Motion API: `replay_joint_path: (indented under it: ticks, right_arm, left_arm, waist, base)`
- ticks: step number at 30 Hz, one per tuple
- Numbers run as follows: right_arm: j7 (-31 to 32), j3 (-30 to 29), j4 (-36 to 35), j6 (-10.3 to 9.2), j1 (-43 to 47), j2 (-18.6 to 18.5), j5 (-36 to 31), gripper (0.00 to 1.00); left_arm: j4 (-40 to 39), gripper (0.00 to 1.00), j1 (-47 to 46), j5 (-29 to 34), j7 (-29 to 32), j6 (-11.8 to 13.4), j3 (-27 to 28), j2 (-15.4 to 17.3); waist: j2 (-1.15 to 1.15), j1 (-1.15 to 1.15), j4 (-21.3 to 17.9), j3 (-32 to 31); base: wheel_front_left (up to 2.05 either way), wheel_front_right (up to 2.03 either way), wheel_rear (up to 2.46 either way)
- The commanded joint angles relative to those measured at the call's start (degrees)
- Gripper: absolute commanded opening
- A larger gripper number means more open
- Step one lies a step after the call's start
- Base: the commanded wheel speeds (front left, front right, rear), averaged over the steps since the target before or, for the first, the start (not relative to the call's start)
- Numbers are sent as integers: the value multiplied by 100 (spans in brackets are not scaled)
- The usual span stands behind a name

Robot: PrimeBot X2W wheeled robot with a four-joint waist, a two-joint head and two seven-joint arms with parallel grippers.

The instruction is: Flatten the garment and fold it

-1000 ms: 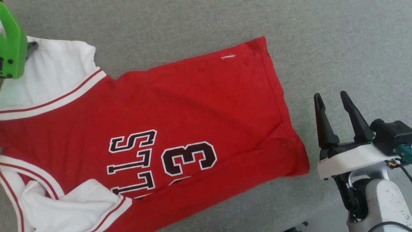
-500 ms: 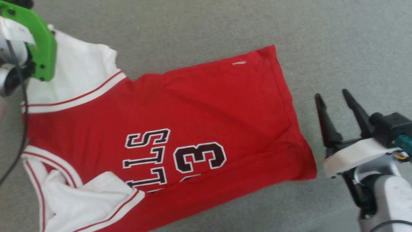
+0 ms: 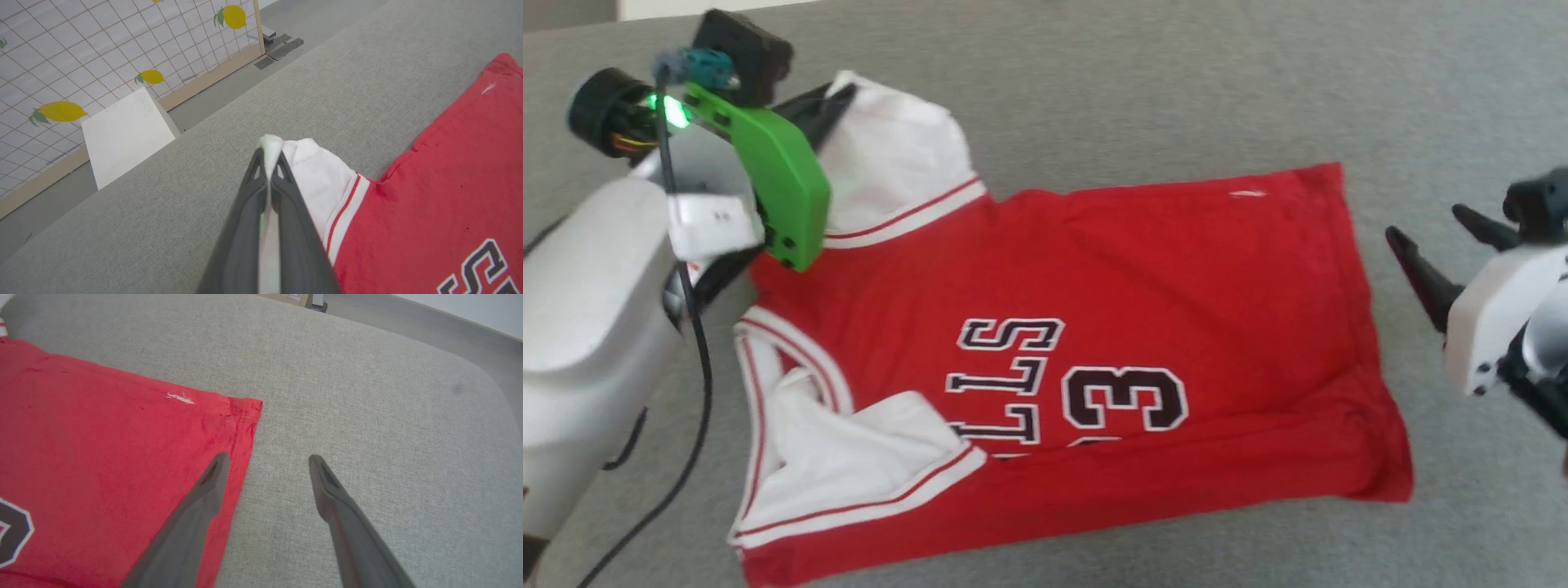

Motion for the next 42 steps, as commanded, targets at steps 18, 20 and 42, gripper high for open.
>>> replay_joint_path:
  ticks: [18, 20, 42]
  right_arm:
    - [1606, 1326, 1873, -8, -1812, -900, 329, 100]
    - [1586, 1462, 2066, -8, -1816, -881, 357, 100]
    - [-8, 1742, 2360, -8, -1483, -992, 975, 0]
  left_arm:
    - [-2366, 0, 808, 491, -286, 844, -151, 256]
    - [-2432, 0, 845, 502, -285, 876, -183, 232]
    - [-2061, 0, 1878, -102, -912, 1333, 62, 326]
  waist:
    - [0, 0, 1213, 450]
    - [0, 0, 1261, 474]
    - [0, 0, 1078, -780]
  base:
    - [0, 0, 0]
    - [0, 0, 0]
    - [0, 0, 0]
